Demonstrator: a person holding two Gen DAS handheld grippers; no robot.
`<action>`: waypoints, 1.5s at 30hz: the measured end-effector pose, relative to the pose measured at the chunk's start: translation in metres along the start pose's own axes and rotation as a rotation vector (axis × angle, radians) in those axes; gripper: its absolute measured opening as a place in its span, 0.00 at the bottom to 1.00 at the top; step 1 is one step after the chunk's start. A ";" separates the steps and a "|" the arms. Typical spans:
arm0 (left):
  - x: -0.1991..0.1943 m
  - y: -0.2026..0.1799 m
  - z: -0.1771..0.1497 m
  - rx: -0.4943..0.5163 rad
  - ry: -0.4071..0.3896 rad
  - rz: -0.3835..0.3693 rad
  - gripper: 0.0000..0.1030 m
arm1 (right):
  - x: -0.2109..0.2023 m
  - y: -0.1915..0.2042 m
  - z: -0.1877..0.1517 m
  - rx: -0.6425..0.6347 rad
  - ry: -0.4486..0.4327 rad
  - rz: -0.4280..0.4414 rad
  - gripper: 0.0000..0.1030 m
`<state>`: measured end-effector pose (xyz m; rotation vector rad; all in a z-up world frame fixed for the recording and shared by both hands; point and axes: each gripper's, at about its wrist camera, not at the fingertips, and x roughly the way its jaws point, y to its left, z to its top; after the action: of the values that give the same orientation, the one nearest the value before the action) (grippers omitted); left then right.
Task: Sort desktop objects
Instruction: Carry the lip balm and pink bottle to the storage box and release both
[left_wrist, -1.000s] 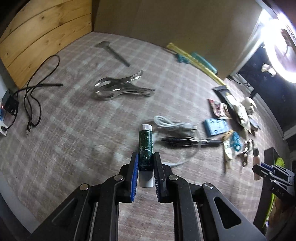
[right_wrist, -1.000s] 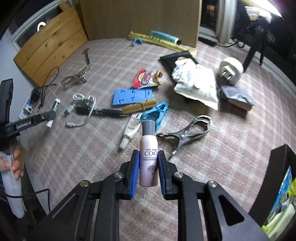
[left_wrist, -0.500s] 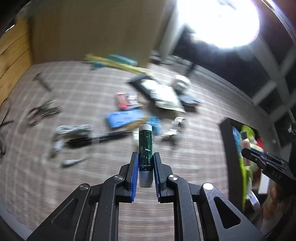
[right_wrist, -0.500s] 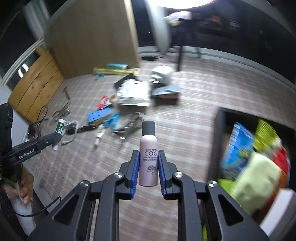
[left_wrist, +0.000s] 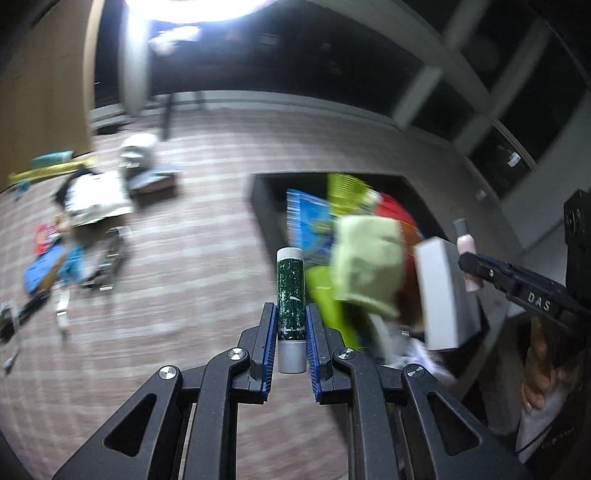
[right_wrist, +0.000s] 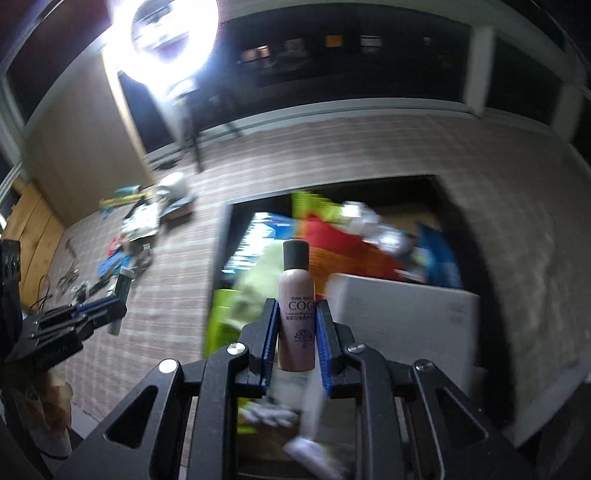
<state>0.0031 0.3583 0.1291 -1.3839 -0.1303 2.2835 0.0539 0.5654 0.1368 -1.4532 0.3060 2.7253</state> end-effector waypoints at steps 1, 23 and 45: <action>0.004 -0.010 0.000 0.014 0.006 -0.009 0.14 | -0.005 -0.013 -0.003 0.017 -0.005 -0.017 0.19; 0.053 -0.103 -0.009 0.154 0.095 -0.046 0.25 | -0.012 -0.120 -0.030 0.143 0.038 -0.140 0.38; 0.018 -0.070 -0.006 0.127 0.022 0.035 0.25 | -0.014 -0.067 -0.018 0.045 0.012 -0.088 0.39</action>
<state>0.0252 0.4269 0.1335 -1.3557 0.0461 2.2620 0.0846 0.6282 0.1286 -1.4363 0.2942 2.6251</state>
